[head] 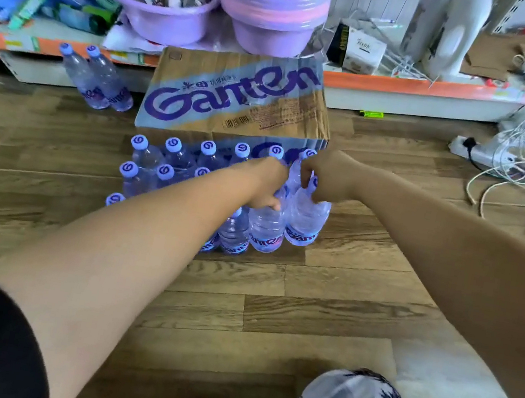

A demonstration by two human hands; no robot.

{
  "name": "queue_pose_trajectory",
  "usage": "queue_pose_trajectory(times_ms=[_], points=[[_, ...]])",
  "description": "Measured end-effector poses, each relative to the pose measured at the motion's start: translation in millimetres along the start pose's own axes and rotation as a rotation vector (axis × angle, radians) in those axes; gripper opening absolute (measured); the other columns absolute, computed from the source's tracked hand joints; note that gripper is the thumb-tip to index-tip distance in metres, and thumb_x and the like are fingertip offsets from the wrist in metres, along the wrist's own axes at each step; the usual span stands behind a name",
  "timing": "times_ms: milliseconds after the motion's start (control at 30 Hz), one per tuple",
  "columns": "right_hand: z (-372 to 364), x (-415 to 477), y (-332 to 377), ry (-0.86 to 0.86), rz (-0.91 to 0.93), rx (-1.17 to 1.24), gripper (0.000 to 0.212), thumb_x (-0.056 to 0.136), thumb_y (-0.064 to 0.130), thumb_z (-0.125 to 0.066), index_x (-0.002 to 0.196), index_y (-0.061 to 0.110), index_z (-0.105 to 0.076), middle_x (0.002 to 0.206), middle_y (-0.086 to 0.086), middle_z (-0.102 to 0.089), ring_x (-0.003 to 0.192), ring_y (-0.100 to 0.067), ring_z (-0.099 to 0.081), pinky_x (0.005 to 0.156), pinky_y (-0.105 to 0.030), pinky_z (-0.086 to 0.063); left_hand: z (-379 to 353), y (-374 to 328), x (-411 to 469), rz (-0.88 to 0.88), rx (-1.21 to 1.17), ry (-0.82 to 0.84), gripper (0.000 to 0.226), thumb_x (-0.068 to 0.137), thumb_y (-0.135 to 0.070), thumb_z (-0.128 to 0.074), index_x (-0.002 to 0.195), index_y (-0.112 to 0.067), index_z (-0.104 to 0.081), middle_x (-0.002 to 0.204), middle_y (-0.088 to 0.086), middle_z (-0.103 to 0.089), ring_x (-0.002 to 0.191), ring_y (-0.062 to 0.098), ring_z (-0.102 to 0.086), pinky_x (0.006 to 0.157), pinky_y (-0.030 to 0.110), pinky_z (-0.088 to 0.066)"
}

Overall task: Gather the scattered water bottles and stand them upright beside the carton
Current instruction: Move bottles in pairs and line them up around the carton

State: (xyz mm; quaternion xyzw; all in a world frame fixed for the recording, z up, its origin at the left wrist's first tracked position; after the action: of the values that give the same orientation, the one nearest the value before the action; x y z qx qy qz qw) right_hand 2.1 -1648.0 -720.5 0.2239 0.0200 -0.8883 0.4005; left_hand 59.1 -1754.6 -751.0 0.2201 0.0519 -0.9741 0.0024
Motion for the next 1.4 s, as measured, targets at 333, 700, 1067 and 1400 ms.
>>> queue_pose_trajectory(times_ms=[333, 700, 1067, 1400], points=[[-70, 46, -13, 0.168, 0.059, -0.121, 0.035, 0.089, 0.005, -0.053, 0.124, 0.009, -0.056, 0.114, -0.003, -0.059, 0.121, -0.026, -0.05, 0.091, -0.031, -0.044, -65, 0, 37, 0.065, -0.041, -0.055, 0.032, 0.084, -0.016, -0.06, 0.11, 0.001, -0.051, 0.115, 0.022, -0.055, 0.102, 0.041, -0.059, 0.076, 0.043, -0.047], [-95, 59, -25, 0.149, -0.007, -0.081, 0.036, 0.084, -0.001, -0.054, 0.119, 0.008, -0.051, 0.125, -0.016, -0.042, 0.104, -0.037, -0.057, 0.074, -0.037, -0.043, -78, 4, 47, 0.085, -0.05, -0.068, 0.048, 0.087, -0.029, -0.064, 0.122, 0.0, -0.046, 0.122, 0.018, -0.051, 0.115, 0.035, -0.053, 0.086, 0.042, -0.047], [-6, 78, 61, 0.13, -0.064, -0.154, 0.066, 0.086, 0.032, -0.064, 0.141, 0.013, -0.032, 0.137, -0.016, -0.039, 0.126, -0.033, -0.047, 0.101, -0.039, -0.044, -8, 99, -52, 0.017, 0.005, -0.348, 0.066, 0.091, -0.051, -0.048, 0.144, -0.017, -0.029, 0.145, 0.003, -0.033, 0.13, 0.025, -0.039, 0.099, 0.039, -0.043], [67, 186, 219, -0.083, 0.195, -0.109, 0.059, 0.089, 0.028, -0.059, 0.14, 0.01, -0.035, 0.141, -0.016, -0.04, 0.127, -0.035, -0.045, 0.101, -0.04, -0.042, 15, 333, -156, 0.569, -0.089, -0.358, 0.075, 0.091, -0.045, -0.052, 0.152, -0.023, -0.013, 0.161, -0.001, -0.006, 0.144, 0.029, -0.023, 0.114, 0.04, -0.028]])
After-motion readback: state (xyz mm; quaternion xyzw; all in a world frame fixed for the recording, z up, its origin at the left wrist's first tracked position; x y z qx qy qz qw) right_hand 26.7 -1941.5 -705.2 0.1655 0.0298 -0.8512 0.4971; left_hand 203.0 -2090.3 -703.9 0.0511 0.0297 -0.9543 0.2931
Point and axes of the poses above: each hand's wrist, its own x-axis towards the middle knuckle, its own z-axis out of the back of the hand, y = z × x, the point moved 3 cm from there along x, towards the middle knuckle
